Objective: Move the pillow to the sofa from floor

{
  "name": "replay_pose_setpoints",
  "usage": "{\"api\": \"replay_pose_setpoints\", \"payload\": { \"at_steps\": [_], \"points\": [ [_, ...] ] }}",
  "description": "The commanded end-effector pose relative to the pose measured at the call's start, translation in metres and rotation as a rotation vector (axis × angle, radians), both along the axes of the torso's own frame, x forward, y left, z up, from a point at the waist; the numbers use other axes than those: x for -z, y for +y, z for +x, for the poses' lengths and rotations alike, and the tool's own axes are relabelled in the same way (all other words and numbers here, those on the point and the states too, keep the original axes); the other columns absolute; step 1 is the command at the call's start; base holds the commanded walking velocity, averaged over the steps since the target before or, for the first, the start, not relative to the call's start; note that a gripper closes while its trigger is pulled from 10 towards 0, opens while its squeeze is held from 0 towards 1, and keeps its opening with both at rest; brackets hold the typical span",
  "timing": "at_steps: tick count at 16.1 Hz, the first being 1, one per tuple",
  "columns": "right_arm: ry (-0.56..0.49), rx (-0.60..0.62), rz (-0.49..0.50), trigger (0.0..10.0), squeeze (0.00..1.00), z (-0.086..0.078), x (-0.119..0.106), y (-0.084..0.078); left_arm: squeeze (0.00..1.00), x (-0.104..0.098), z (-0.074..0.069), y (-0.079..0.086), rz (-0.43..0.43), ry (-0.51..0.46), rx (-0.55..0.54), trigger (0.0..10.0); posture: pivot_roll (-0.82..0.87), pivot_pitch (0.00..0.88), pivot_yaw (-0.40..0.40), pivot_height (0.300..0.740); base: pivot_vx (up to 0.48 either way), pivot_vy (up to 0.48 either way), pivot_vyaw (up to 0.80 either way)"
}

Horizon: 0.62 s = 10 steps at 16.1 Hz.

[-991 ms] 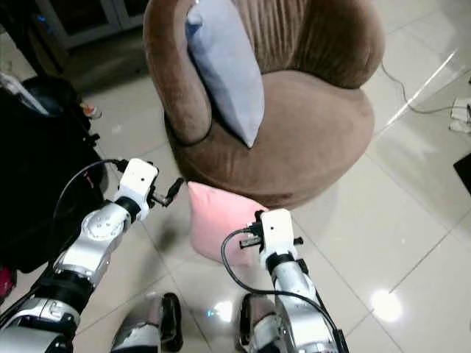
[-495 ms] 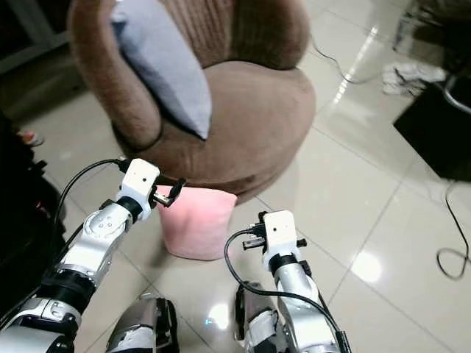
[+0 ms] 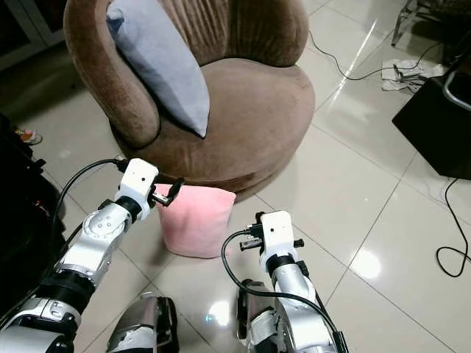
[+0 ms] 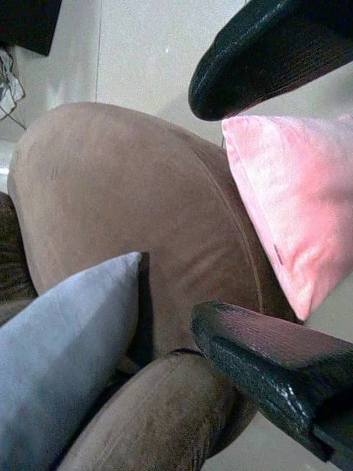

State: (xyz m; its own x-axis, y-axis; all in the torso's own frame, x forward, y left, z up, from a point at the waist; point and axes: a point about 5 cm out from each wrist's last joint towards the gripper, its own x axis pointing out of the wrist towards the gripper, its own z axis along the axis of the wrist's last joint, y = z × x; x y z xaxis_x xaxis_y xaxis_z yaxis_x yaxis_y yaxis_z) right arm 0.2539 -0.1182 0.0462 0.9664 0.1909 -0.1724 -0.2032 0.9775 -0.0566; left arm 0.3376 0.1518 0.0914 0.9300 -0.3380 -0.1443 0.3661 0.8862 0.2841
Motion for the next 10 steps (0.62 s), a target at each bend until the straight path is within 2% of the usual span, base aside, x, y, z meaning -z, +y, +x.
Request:
{"api": "replay_pose_setpoints", "payload": {
  "at_steps": [1, 2, 5, 10],
  "points": [
    [0.021, 0.001, -0.009, 10.0, 0.00, -0.0029, 0.0039, -0.0014, 0.00, 0.0032, -0.0007, 0.0021, -0.002, 0.019, -0.017, 10.0, -0.14, 0.271, -0.001, 0.682, 0.000, 0.000, 0.00],
    [0.022, -0.001, -0.009, 10.0, 0.00, -0.0028, 0.0041, -0.0015, 0.00, 0.0028, -0.0005, 0.0028, 0.001, 0.016, -0.020, 10.0, -0.14, 0.271, -0.001, 0.682, 0.000, 0.000, 0.00],
    [0.025, -0.004, -0.011, 10.0, 0.00, -0.0017, 0.0049, -0.0023, 0.00, 0.0045, -0.0004, 0.0035, 0.002, 0.026, -0.029, 10.0, -0.14, 0.260, -0.004, 0.682, 0.339, 0.000, 0.00],
    [0.021, -0.002, -0.022, 10.0, 0.00, 0.0019, 0.0038, -0.0044, 0.00, 0.0036, 0.0019, 0.0033, -0.006, 0.028, -0.048, 10.0, -0.14, 0.247, -0.007, 0.682, 0.000, 0.000, 0.00]
  ]
}}
